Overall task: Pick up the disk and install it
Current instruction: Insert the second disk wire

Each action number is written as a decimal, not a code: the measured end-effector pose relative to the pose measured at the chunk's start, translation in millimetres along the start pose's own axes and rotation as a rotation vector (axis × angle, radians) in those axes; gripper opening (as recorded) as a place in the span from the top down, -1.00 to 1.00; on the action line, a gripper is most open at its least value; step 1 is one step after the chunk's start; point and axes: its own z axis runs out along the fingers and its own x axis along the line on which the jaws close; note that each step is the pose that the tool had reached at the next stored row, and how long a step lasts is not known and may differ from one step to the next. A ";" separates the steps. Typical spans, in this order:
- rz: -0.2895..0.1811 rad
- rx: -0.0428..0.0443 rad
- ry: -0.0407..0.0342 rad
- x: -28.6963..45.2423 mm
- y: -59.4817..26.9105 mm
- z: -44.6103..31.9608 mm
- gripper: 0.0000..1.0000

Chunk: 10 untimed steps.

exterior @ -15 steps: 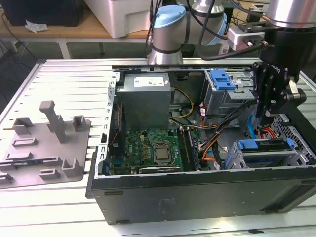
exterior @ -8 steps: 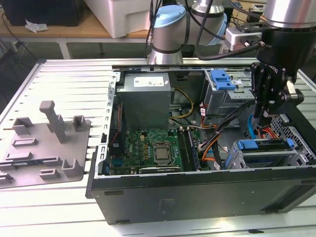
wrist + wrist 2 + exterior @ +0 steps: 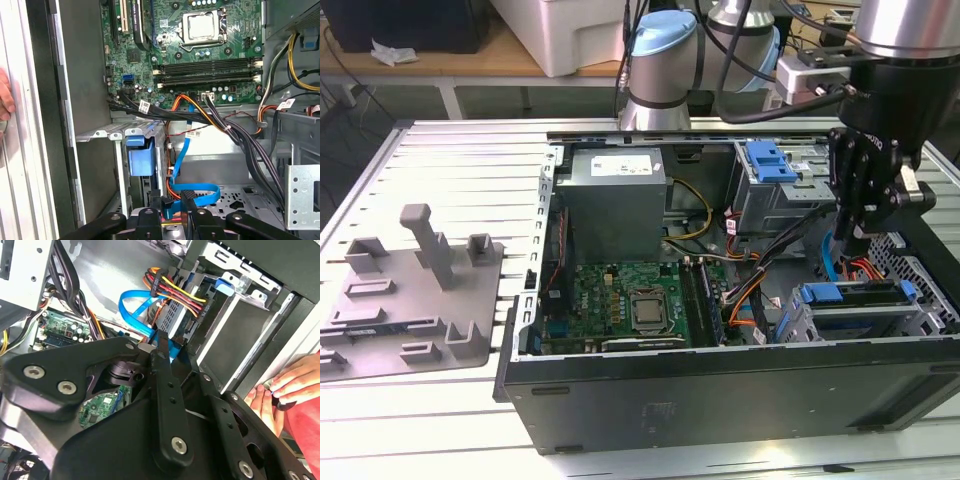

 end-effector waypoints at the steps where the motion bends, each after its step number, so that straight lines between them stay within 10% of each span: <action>1: 0.000 0.0000 0.0001 0.3 0.0 0.0 0.40; 10: 0.000 0.0000 0.0001 2.3 -0.1 0.3 0.68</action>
